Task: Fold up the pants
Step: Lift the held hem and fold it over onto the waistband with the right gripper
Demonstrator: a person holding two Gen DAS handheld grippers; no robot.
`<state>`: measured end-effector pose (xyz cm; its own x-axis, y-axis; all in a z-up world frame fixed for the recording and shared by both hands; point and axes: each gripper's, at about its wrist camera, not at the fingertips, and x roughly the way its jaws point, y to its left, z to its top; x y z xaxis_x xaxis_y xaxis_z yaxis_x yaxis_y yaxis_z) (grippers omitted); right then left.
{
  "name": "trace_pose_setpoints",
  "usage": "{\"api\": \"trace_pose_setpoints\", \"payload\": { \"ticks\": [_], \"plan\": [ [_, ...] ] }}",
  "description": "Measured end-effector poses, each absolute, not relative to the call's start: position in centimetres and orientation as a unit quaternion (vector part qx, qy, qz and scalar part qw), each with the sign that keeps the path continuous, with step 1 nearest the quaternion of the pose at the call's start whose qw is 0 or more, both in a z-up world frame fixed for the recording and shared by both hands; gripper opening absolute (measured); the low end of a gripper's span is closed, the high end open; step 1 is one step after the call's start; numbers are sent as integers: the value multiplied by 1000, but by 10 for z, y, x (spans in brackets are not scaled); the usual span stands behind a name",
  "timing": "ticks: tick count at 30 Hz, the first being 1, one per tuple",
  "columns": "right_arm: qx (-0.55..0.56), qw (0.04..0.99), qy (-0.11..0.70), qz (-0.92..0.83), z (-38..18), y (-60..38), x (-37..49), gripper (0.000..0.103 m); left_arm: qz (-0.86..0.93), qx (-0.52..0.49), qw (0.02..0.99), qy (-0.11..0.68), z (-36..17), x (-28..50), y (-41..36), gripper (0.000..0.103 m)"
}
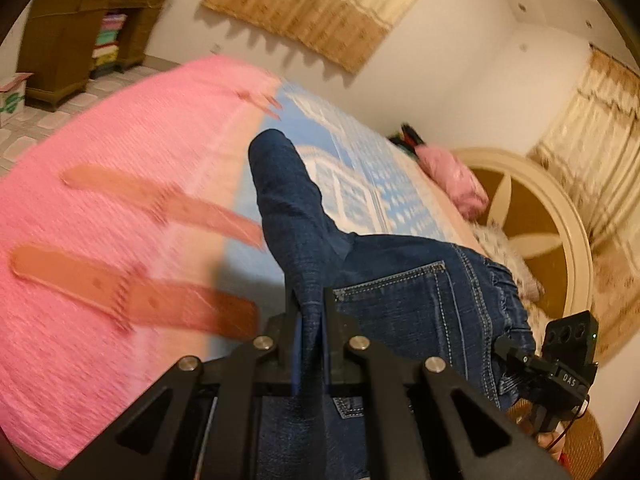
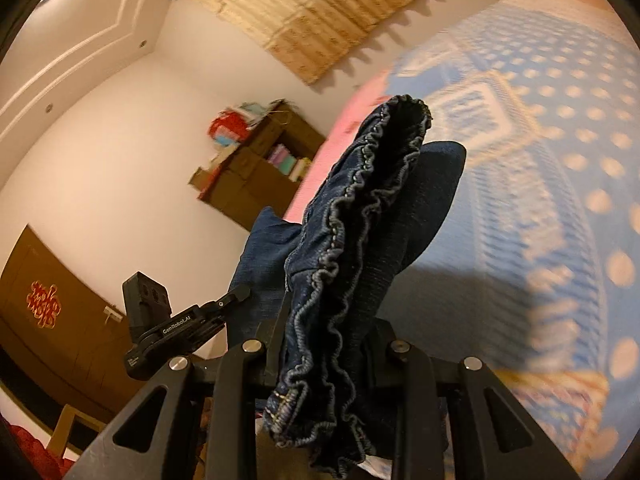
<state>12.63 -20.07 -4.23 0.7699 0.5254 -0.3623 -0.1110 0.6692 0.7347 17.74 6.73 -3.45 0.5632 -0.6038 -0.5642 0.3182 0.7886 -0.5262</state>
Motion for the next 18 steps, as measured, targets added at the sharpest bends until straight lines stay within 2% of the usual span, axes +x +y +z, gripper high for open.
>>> {"api": "trace_pose_setpoints", "payload": {
  "ticks": [7,11,15,18],
  "plan": [
    [310,874,267,261,9,-143,239,28,-193,-186,908,321,8,220,139,7],
    [270,878,266,294,20,-103,312,28,-141,-189,928,289,15,254,180,7],
    [208,891,280,290,4,-64,379,28,-79,-185,937,286,-21,286,202,7],
    [158,904,301,259,-28,-38,423,30,-24,-177,929,323,-73,314,207,8]
  ]
}}
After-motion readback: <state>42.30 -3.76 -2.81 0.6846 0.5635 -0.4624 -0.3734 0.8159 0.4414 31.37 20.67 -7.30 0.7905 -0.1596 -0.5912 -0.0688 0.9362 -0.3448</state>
